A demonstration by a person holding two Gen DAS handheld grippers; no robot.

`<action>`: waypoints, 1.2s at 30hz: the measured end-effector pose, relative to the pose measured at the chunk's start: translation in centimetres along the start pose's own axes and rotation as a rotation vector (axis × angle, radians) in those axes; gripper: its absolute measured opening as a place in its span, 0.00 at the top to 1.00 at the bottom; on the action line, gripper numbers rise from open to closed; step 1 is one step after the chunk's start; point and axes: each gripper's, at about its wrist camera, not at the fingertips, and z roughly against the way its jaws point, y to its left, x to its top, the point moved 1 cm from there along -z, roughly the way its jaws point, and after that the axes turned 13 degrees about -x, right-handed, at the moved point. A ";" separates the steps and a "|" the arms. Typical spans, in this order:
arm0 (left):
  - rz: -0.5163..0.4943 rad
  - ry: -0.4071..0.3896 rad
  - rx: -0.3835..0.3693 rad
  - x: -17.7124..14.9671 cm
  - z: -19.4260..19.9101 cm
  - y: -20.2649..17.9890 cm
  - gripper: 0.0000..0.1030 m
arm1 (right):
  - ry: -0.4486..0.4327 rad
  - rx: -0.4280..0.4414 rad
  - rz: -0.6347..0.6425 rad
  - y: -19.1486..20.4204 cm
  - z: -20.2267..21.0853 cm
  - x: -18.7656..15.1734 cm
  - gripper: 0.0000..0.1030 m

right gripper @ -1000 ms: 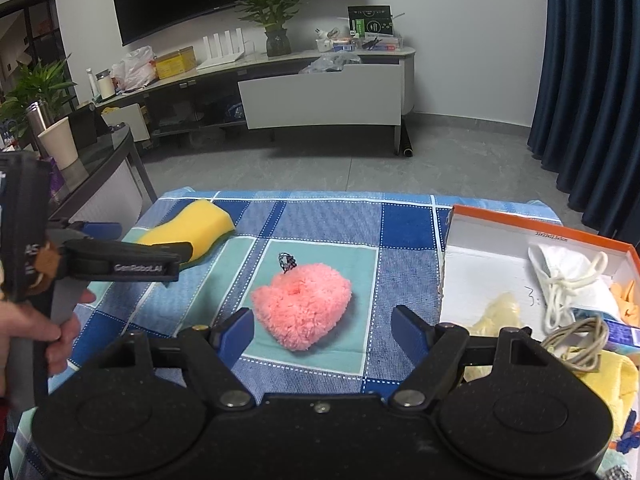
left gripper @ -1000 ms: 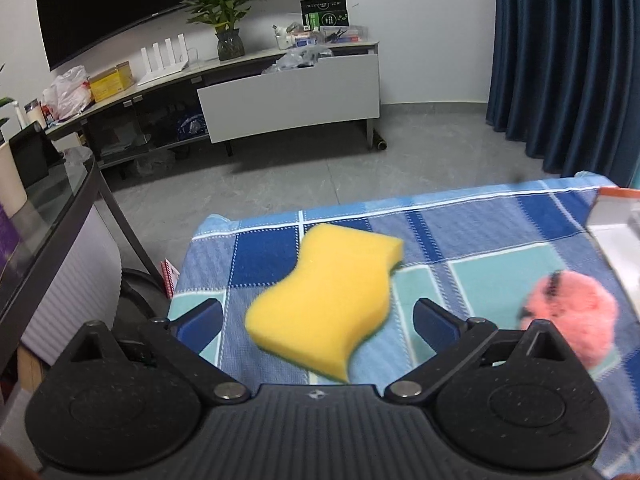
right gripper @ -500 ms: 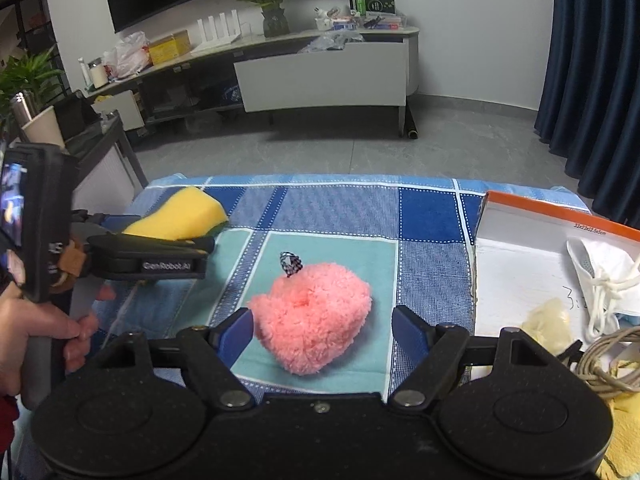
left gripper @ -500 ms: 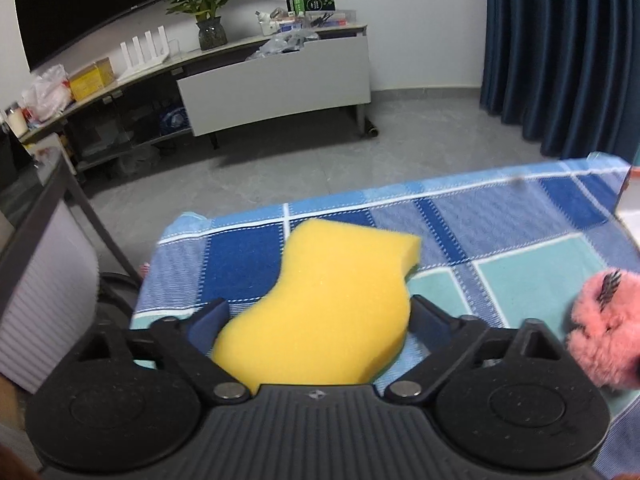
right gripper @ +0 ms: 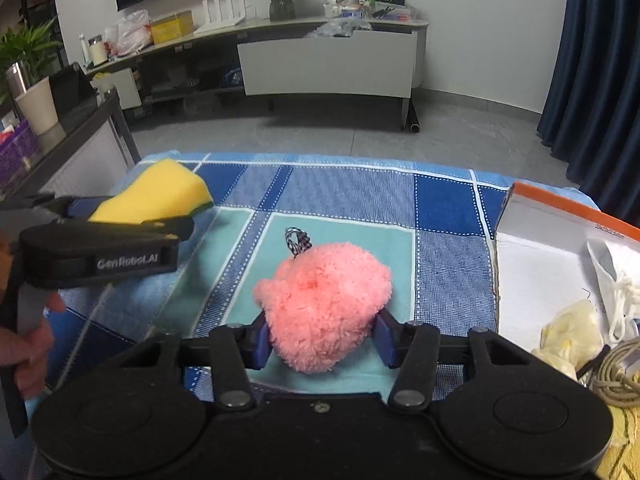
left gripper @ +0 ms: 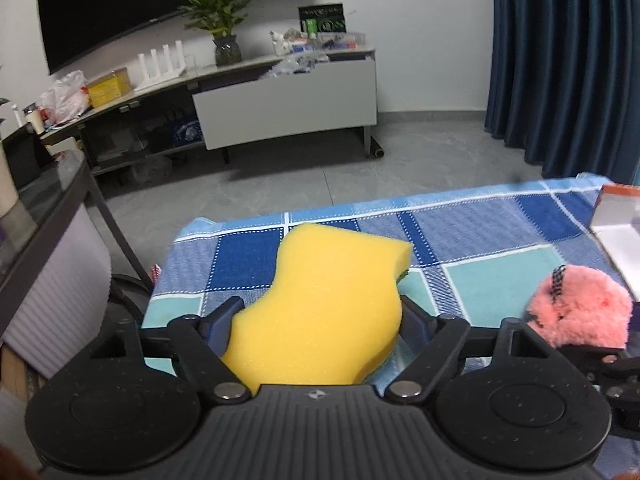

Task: Organize soft objects
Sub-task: 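Grasp the yellow sponge with the left tool while the right tool grasps the pink pom-pom, then carry the yellow sponge and pink pom-pom with both tools over the orange-rimmed box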

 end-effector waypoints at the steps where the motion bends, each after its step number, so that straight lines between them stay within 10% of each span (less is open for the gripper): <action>1: 0.007 -0.007 -0.001 0.0 0.4 -0.1 0.20 | -0.008 0.000 -0.005 -0.1 0.3 0.0 0.41; 36: 0.087 -0.160 -0.011 -2.8 12.7 -7.5 0.20 | -0.161 -0.011 -0.123 -6.6 15.1 -4.9 0.41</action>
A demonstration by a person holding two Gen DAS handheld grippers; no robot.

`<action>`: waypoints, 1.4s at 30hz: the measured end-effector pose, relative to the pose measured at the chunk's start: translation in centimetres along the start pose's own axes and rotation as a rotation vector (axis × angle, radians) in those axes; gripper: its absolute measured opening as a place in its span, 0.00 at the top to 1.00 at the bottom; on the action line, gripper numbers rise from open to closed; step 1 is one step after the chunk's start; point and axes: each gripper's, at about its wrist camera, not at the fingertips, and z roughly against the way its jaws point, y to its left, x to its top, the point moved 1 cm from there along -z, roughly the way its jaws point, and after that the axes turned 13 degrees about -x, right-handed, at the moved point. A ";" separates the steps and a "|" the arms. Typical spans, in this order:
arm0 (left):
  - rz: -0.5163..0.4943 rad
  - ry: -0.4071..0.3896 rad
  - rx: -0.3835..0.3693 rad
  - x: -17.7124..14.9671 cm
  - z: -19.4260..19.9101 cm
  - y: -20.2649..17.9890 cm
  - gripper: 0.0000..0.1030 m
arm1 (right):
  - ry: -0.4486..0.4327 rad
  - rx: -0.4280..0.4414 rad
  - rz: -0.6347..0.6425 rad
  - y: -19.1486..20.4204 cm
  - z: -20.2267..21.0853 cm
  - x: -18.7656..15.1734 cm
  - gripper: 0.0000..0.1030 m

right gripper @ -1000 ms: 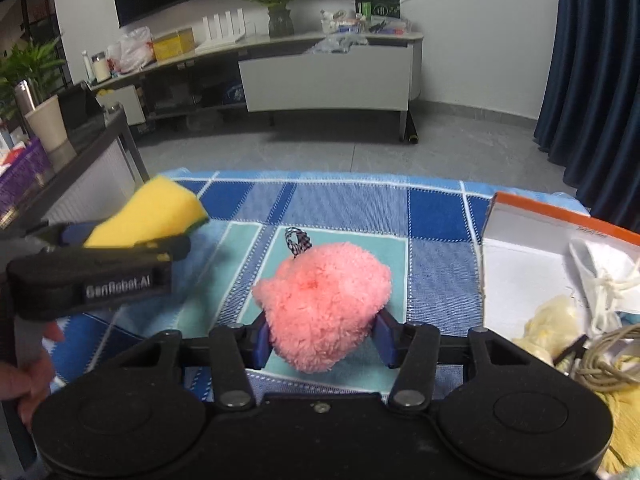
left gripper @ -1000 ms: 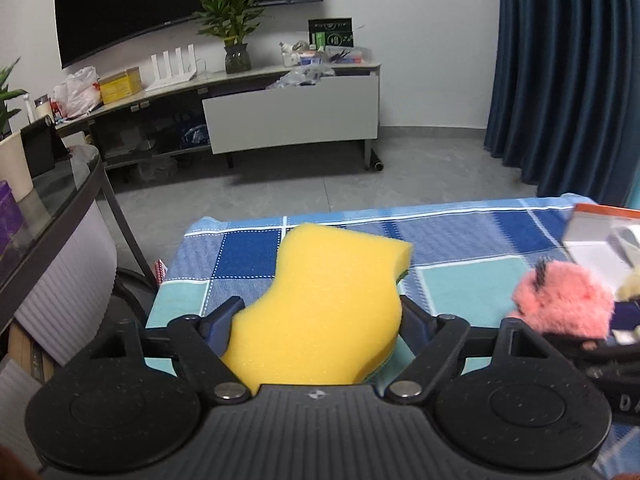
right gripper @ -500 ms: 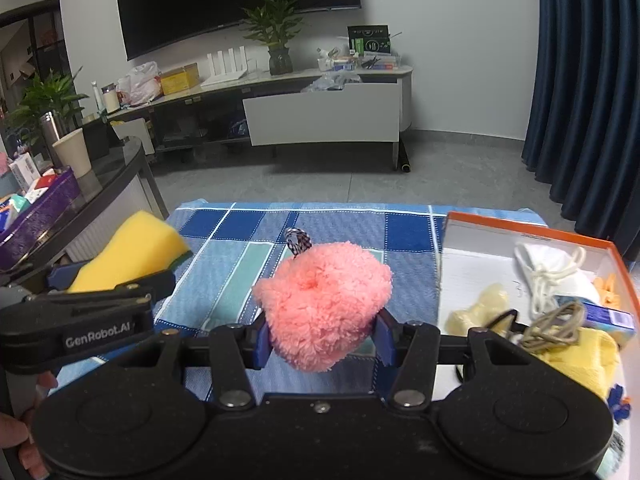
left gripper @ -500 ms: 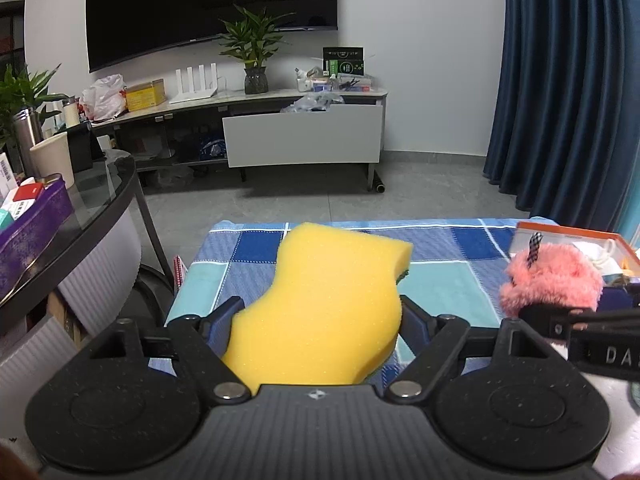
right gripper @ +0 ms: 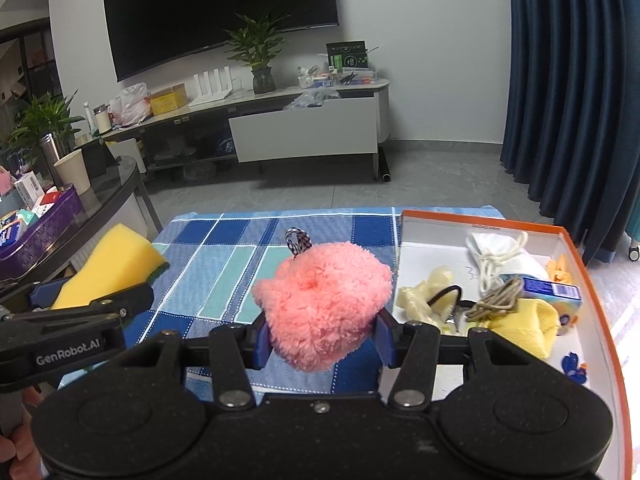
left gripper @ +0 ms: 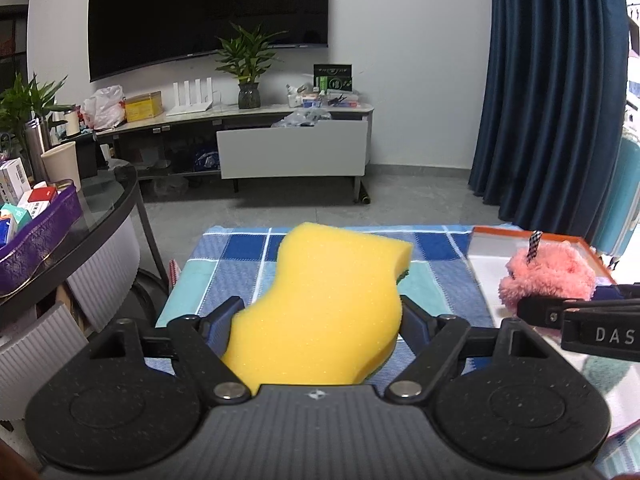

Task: Organize soft objects
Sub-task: 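Carry the yellow sponge and pink pom-pom with both tools over the orange-rimmed box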

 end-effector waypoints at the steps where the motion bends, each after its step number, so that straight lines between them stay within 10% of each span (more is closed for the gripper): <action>1: 0.000 -0.004 -0.005 0.0 0.2 -0.1 0.20 | -0.004 -0.001 -0.003 -0.2 0.3 -0.1 0.41; 42: -0.140 -0.016 -0.189 -2.4 2.7 -9.9 0.19 | -0.047 -0.158 -0.135 -11.7 7.2 -3.9 0.41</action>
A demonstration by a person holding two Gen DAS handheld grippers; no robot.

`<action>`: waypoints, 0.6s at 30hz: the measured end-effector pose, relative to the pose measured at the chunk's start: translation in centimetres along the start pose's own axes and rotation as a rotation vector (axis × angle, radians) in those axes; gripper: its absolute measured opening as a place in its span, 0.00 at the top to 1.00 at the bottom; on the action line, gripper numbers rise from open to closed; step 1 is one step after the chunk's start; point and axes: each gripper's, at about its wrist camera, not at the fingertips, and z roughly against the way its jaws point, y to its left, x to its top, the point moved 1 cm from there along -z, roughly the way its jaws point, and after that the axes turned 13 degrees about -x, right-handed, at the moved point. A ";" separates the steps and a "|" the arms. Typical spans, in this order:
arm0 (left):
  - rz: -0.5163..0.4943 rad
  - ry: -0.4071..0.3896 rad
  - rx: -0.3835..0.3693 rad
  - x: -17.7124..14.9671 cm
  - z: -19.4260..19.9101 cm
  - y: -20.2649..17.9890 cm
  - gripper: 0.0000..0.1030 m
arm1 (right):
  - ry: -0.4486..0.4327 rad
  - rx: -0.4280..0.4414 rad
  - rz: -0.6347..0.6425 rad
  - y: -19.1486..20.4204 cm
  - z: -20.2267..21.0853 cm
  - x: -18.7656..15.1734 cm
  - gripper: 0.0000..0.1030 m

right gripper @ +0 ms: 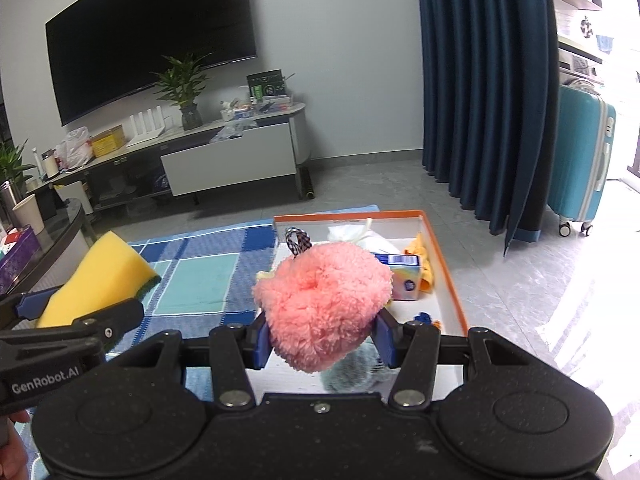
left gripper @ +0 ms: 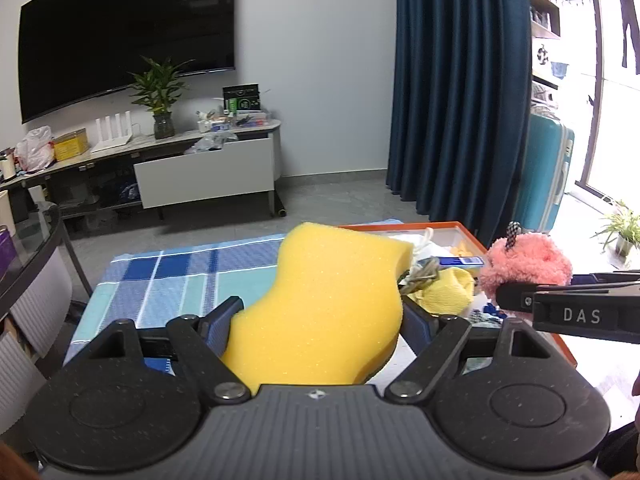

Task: Organize soft objects
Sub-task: 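Carry the yellow sponge and pink pom-pom with both tools over the orange-rimmed box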

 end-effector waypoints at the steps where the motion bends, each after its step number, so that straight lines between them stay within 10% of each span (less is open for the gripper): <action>1: -0.002 0.001 -0.008 0.0 -0.1 -0.2 0.19 | 0.000 -0.003 -0.002 -0.2 0.0 0.0 0.41; 18: -0.026 0.026 -0.076 -0.1 -1.2 -2.1 0.18 | 0.006 -0.039 -0.041 -2.7 0.1 -0.4 0.41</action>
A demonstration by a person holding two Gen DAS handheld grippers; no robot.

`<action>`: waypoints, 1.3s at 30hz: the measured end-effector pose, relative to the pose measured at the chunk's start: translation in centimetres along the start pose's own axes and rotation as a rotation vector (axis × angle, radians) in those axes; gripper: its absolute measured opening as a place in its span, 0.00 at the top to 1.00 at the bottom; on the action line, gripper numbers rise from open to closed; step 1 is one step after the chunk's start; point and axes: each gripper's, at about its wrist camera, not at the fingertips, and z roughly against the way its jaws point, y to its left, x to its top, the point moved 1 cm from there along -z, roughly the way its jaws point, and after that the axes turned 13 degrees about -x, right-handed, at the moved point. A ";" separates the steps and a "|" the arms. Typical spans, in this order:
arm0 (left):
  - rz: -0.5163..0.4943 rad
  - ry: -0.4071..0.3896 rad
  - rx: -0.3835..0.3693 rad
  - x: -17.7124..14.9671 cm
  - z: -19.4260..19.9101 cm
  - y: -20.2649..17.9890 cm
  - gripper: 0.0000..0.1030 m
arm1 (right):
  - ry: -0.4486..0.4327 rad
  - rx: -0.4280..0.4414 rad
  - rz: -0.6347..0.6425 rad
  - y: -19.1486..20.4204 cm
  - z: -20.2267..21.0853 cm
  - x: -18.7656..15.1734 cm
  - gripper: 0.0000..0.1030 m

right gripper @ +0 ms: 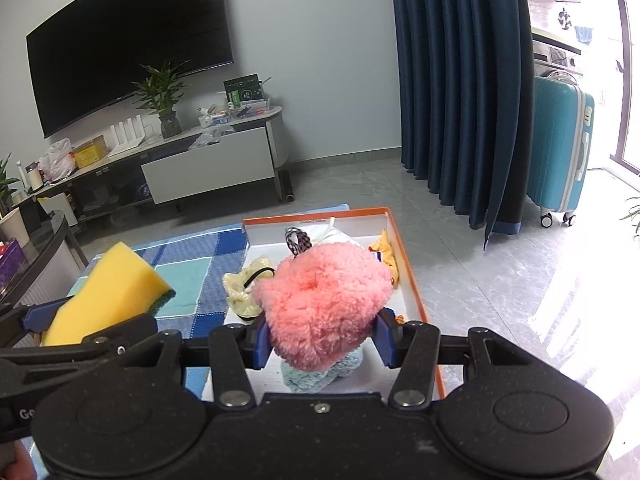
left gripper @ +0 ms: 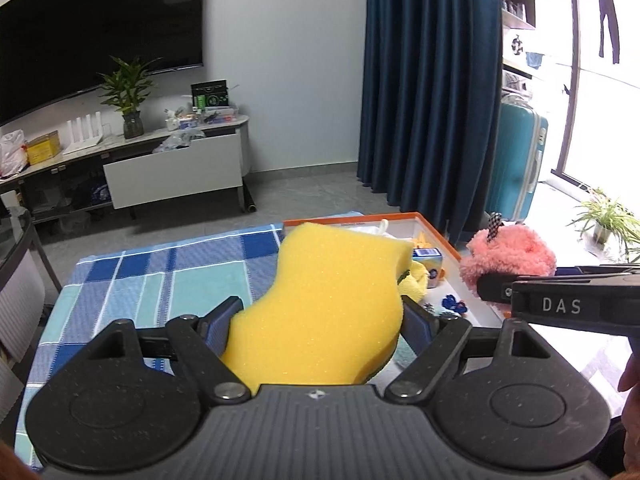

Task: Organize soft objects
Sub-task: 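Carry the yellow sponge and pink pom-pom with both tools over the orange-rimmed box, then open the left tool to drop the sponge while the right tool releases the pom-pom into the box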

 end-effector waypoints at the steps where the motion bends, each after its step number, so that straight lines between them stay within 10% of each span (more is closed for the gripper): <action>1: 0.003 0.004 -0.009 0.0 -0.1 0.0 0.18 | 0.001 -0.001 -0.002 -0.2 0.0 0.0 0.41; 39: -0.025 0.053 -0.078 -0.5 -3.4 -2.1 0.16 | 0.067 -0.051 -0.031 -2.5 -4.1 -0.8 0.41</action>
